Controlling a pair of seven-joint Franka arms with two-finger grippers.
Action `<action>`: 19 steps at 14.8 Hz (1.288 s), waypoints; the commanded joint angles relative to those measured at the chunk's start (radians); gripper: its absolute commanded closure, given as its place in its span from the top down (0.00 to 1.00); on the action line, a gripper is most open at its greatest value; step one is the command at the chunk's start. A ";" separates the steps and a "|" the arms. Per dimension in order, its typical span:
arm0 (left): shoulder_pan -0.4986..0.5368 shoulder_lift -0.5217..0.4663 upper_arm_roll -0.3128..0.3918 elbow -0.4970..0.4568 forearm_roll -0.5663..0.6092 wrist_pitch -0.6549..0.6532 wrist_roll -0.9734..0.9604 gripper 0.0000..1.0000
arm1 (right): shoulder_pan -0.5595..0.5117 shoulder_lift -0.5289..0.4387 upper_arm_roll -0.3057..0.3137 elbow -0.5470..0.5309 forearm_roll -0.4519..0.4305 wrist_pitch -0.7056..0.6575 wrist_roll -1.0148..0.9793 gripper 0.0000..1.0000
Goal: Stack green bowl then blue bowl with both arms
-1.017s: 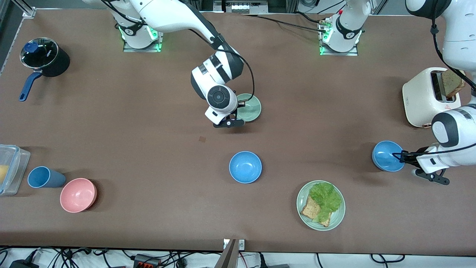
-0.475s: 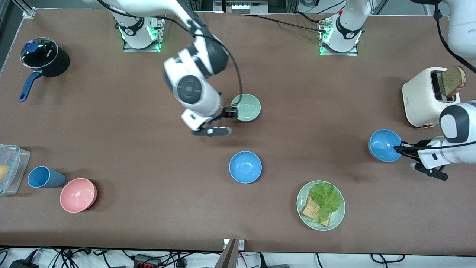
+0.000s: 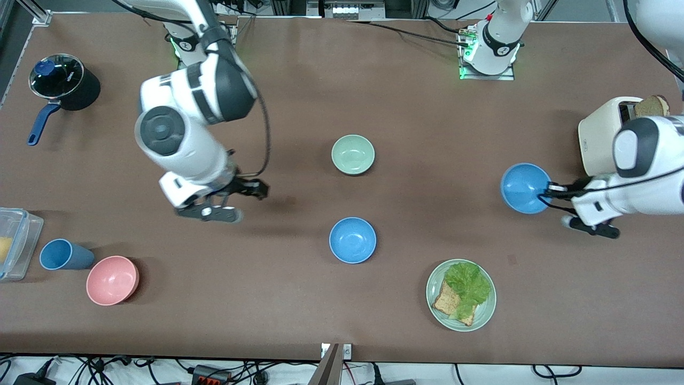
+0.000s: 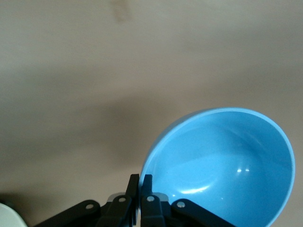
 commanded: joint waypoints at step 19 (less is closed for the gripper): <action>-0.217 0.075 -0.430 -0.148 0.007 0.244 -0.990 0.01 | -0.703 -0.196 0.393 0.027 -0.126 -0.042 -0.361 1.00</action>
